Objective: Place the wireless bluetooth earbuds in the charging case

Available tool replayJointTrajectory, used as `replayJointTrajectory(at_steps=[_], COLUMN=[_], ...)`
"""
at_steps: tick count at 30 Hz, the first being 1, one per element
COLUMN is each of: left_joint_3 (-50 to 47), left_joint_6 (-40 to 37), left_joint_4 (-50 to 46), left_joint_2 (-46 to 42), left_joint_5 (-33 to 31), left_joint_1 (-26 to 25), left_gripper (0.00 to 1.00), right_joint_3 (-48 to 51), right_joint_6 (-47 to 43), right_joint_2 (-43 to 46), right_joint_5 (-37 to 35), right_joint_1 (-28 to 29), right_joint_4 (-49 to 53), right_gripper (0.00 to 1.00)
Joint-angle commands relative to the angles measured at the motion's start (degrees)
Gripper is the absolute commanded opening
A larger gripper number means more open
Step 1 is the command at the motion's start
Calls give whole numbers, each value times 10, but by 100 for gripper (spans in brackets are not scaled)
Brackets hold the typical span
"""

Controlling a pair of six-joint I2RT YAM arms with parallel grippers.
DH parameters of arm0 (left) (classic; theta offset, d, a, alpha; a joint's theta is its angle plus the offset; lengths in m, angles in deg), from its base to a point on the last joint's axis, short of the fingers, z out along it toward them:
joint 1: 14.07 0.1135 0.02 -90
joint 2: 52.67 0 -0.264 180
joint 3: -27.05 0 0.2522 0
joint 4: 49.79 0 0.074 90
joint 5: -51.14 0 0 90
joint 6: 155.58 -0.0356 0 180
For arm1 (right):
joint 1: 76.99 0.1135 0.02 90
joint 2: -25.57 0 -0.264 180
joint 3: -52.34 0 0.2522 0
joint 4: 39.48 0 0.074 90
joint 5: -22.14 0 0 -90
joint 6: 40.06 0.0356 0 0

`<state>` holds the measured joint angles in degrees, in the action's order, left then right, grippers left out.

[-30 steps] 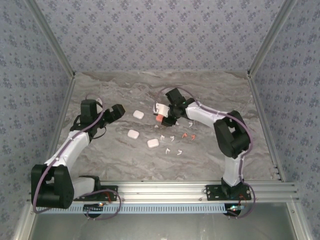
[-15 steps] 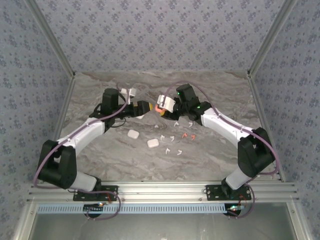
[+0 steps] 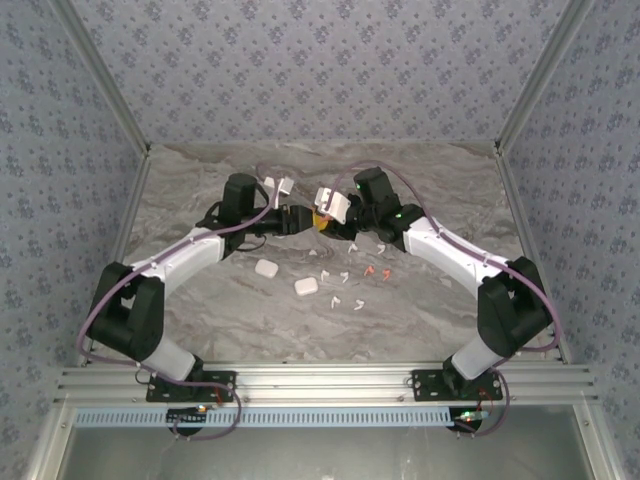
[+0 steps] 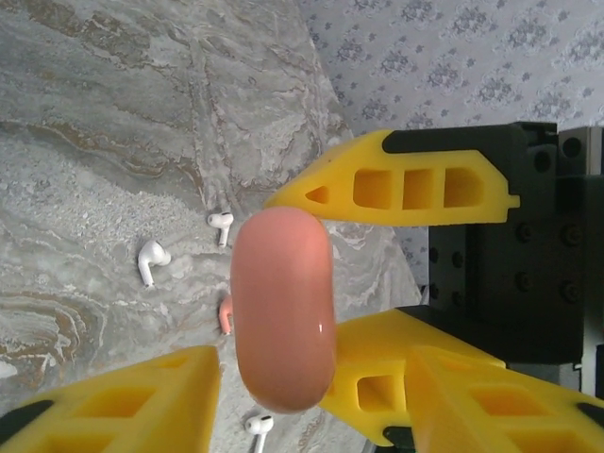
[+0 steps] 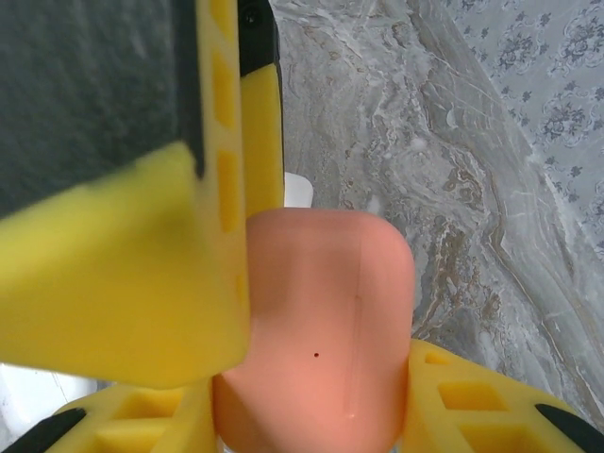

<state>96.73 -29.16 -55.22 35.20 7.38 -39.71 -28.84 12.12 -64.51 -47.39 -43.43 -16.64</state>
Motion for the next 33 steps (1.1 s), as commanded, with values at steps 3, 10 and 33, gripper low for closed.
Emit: replayJointTrajectory(at_steps=[3,10,33], left_joint_3=[30,31,-116], left_joint_6=[-3,7,-115], left_joint_4=[21,41,330], left_joint_2=[9,11,-108], left_joint_5=[22,20,-76], left_joint_1=[-8,-8,-29], left_gripper=[37,28,11], right_joint_3=[-3,-1,119], right_joint_6=[14,15,406], right_joint_2=[13,12,138], right_joint_5=[10,20,221], right_joint_1=[0,0,-132], right_joint_4=[-5,3,-227], right_gripper=[38,40,100])
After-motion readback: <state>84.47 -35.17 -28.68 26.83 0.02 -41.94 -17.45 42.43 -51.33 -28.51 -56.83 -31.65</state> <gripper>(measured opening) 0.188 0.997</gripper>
